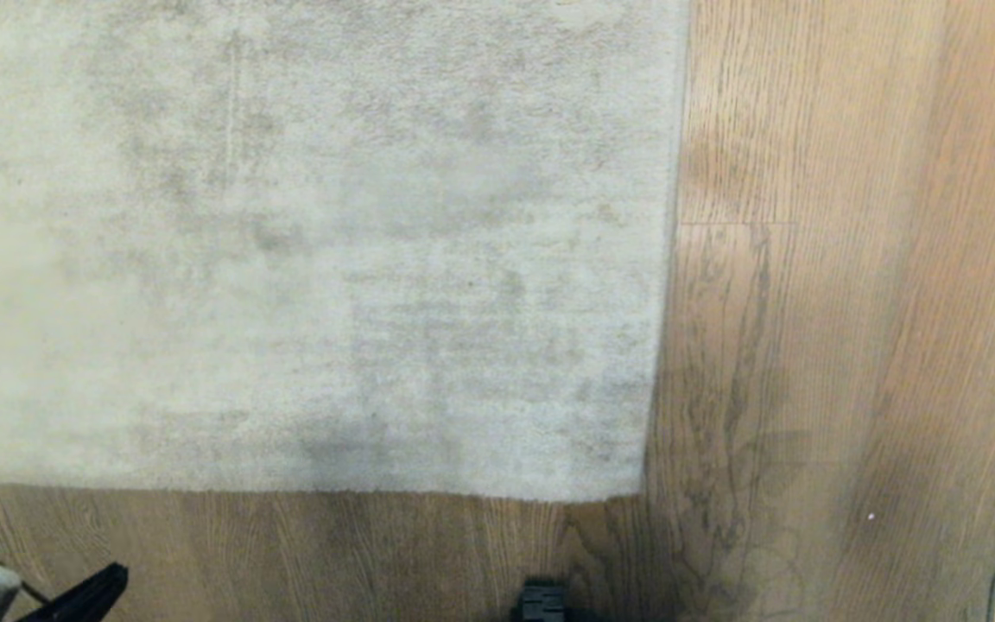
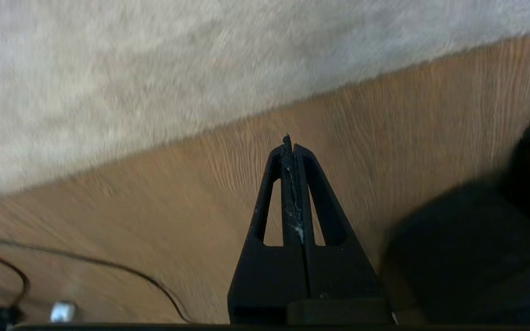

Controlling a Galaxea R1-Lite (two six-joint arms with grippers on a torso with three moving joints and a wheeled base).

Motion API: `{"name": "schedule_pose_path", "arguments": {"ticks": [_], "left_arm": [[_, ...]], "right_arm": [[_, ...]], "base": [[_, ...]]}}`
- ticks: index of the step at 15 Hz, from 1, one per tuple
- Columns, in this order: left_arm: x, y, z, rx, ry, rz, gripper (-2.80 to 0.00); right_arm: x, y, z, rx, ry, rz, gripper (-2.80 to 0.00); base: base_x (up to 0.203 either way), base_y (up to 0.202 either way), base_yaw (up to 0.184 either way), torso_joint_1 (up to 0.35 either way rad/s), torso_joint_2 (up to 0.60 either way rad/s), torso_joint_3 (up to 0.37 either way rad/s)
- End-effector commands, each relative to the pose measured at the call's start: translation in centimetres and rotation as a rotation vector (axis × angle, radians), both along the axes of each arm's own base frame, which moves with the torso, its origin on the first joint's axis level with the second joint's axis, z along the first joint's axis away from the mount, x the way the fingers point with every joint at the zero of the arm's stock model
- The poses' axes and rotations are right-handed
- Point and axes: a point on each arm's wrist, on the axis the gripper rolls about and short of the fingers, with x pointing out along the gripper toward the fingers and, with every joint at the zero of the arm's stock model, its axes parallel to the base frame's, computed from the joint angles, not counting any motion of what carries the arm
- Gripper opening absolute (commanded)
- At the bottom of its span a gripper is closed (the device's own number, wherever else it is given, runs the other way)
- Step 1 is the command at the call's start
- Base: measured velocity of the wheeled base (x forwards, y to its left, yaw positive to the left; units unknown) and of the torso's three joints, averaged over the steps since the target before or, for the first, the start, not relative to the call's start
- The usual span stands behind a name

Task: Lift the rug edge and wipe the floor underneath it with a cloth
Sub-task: Put down the rag

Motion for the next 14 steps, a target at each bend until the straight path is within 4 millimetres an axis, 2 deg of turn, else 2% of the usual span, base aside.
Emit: {"name": "schedule_pose_path", "arguments": {"ticks": [1,7,14], "left_arm": [[-1.4,0.7,-0.2,-0.030,-0.044,0.043,-2.80],[-4.0,1.0,-1.8,-0.076,-0.035,0.027,-2.80],[-6.0,1.1,-2.9,-0.115,-0.119,0.048,-2.80]], "right_arm": [[0.0,0.0,0.0,-0.001,0.001,0.001,-2.80],[0.0,0.0,0.0,-0.001,0.001,0.001,-2.80],[0.0,0.0,0.0,-0.001,0.001,0.001,-2.80]], "base": [[0.000,0.000,0.000,0.000,0.00,0.000],[0.000,0.000,0.000,0.000,0.00,0.000],[0.000,0.000,0.000,0.000,0.00,0.000]]}}
